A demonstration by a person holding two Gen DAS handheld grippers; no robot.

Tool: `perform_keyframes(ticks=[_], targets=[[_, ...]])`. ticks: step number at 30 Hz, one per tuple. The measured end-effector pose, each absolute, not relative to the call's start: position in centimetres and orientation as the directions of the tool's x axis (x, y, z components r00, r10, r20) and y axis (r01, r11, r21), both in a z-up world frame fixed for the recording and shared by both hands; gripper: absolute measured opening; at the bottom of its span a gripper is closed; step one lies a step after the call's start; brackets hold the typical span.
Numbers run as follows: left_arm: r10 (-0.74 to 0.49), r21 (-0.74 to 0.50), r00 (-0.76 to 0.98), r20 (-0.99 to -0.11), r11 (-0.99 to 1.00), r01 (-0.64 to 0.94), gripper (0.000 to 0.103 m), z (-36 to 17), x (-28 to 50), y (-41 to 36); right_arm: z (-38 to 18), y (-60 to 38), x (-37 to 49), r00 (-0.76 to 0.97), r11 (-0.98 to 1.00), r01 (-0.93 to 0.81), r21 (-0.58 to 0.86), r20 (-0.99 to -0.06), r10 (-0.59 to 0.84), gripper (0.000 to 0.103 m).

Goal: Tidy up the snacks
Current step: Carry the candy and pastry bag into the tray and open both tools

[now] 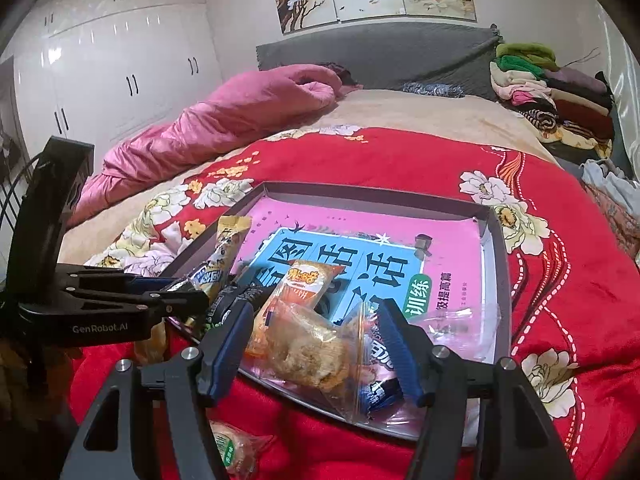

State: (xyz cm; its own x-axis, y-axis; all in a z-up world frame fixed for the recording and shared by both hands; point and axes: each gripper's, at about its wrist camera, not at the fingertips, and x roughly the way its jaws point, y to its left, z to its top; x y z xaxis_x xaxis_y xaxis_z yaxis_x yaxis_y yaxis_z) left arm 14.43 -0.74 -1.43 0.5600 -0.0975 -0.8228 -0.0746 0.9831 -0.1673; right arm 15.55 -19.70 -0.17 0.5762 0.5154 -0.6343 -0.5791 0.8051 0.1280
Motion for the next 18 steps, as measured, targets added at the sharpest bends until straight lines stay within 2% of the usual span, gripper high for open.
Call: perform_keyframes(ticks=[5, 7, 11, 18], targets=[[-0.091, -0.16, 0.561, -0.822, 0.984, -0.074, 0.039, -1.2, 14.4, -0.8, 0.2, -20.0, 15.4, 0.579, 0.804, -0.578, 0.143, -0.622, 0.527, 0.07], [-0.087, -0.157, 0.562, -0.823, 0.984, -0.078, 0.049, -1.1, 14.4, -0.8, 0.3, -20.1, 15.5, 0.579, 0.804, -0.576, 0.148, -0.62, 0.529, 0.07], [-0.091, -0.162, 0.567, -0.819, 0.984, -0.076, 0.05, -0.7, 14.3, -0.7, 0.4, -20.3, 15.4, 0.576, 0.801, -0.576, 0.162, -0.614, 0.539, 0.071], [-0.093, -0.169, 0.573, -0.815, 0.982, -0.081, 0.06, 0.0, 13.9, -0.4, 0.9, -20.4, 14.9, 0.582, 0.793, -0.587, 0.163, -0.596, 0.554, 0.074]])
